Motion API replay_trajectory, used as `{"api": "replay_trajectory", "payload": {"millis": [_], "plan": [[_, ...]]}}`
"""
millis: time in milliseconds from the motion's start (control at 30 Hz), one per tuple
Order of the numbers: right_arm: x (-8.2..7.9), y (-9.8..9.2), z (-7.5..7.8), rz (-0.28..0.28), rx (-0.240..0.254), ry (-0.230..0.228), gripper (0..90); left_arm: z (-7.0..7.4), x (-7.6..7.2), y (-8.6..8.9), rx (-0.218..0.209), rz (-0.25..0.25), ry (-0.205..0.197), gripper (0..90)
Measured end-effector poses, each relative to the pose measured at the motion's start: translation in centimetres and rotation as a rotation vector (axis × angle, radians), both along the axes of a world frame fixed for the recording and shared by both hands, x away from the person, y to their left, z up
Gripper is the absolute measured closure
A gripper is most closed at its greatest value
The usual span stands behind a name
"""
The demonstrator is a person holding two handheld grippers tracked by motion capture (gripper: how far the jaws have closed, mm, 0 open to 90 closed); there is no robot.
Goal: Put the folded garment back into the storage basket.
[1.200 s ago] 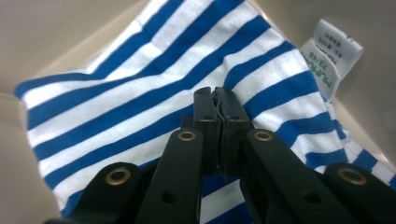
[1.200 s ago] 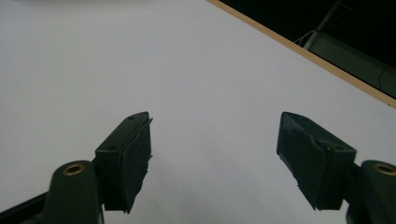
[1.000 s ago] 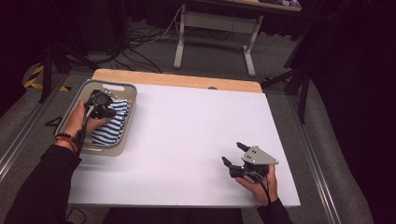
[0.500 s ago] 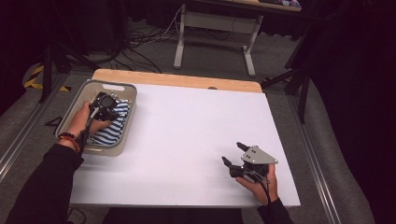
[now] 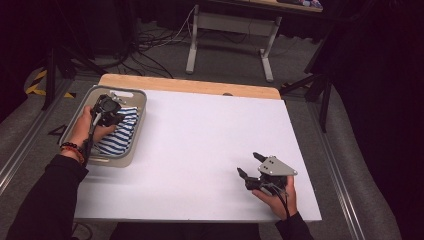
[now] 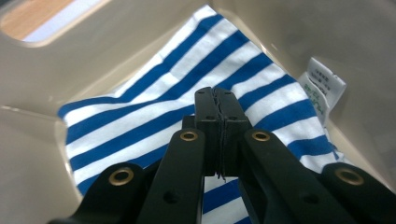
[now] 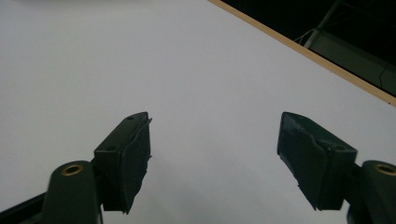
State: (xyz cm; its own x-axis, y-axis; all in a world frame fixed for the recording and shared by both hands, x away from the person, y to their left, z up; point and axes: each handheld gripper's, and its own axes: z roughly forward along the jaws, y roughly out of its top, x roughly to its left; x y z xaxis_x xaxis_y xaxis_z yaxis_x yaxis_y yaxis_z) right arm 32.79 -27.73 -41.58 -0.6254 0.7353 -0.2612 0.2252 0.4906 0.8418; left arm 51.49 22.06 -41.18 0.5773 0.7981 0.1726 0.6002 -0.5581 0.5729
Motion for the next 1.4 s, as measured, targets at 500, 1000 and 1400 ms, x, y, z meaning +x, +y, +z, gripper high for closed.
{"api": "replay_trajectory", "payload": {"millis": [500,1000,1400], "plan": [[0.1,0.2,-0.2,0.003,-0.002,0.002,26.0,1.7,-0.8,0.8,-0.061,0.013,-0.099,83.8],[0.2,0.2,-0.3,0.000,0.015,0.004,24.7,2.7,-1.7,0.7,-0.100,0.011,-0.213,59.2],[0.2,0.2,-0.2,0.005,0.029,0.006,24.7,3.2,-2.4,0.1,-0.122,-0.003,-0.266,46.3]]}}
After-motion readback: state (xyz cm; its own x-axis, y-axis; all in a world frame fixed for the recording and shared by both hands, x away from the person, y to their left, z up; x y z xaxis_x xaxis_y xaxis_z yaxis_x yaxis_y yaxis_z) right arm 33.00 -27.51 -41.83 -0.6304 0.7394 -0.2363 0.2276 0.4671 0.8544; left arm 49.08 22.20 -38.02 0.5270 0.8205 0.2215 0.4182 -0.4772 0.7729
